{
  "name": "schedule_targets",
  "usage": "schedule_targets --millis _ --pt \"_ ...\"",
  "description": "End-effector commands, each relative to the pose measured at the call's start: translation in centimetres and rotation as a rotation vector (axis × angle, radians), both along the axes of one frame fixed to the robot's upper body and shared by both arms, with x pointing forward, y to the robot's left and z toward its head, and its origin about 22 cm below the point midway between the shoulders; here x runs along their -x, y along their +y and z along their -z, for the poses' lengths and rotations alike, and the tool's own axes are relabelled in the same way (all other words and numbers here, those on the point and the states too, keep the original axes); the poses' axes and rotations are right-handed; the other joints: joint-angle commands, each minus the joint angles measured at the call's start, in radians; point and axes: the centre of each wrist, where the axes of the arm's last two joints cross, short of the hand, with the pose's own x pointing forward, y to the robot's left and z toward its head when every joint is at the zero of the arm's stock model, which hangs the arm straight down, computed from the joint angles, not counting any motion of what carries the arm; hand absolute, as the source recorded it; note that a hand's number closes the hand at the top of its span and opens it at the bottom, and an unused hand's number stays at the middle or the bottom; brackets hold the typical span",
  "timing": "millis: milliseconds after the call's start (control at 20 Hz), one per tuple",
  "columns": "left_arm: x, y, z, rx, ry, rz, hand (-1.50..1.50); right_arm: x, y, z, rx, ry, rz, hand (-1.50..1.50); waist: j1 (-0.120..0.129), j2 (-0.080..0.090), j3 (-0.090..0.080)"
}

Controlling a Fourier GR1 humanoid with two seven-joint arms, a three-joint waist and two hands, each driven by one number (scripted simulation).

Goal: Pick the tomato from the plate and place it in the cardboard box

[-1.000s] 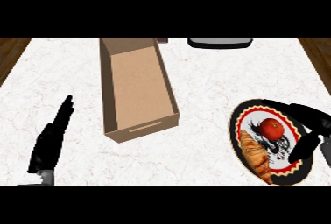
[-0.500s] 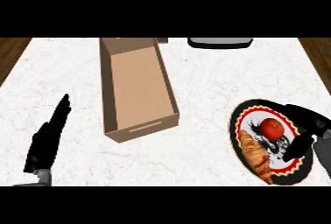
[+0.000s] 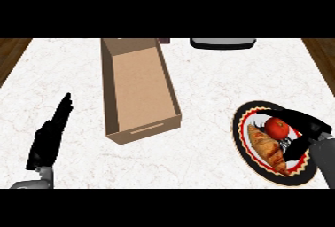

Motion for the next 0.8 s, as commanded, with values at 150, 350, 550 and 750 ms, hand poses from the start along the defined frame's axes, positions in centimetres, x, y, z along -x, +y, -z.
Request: schedule_targets --millis 150,350,550,750 --pt "1.8 0.2 -1.3 0.011 0.017 0.020 0.00 -0.3 0.9 1.0 0.016 -0.116 -0.001 1.50 0.004 0.000 0.001" --pt "-0.3 1.1 0.2 0.003 -0.014 0.006 0.00 1.3 -1.7 1.5 0.063 -0.245 -0.003 1.50 -0.002 0.002 0.001" --pt "0.3 0.9 0.5 0.001 -0.010 -0.003 0.00 0.1 -1.2 -1.4 0.020 -0.318 0.021 1.50 -0.003 0.000 0.000" --pt "1.6 0.5 -0.1 -0.020 0.003 -0.002 0.00 -0.4 7.3 0.5 0.153 -0.384 0.307 1.50 -0.011 -0.010 -0.002"
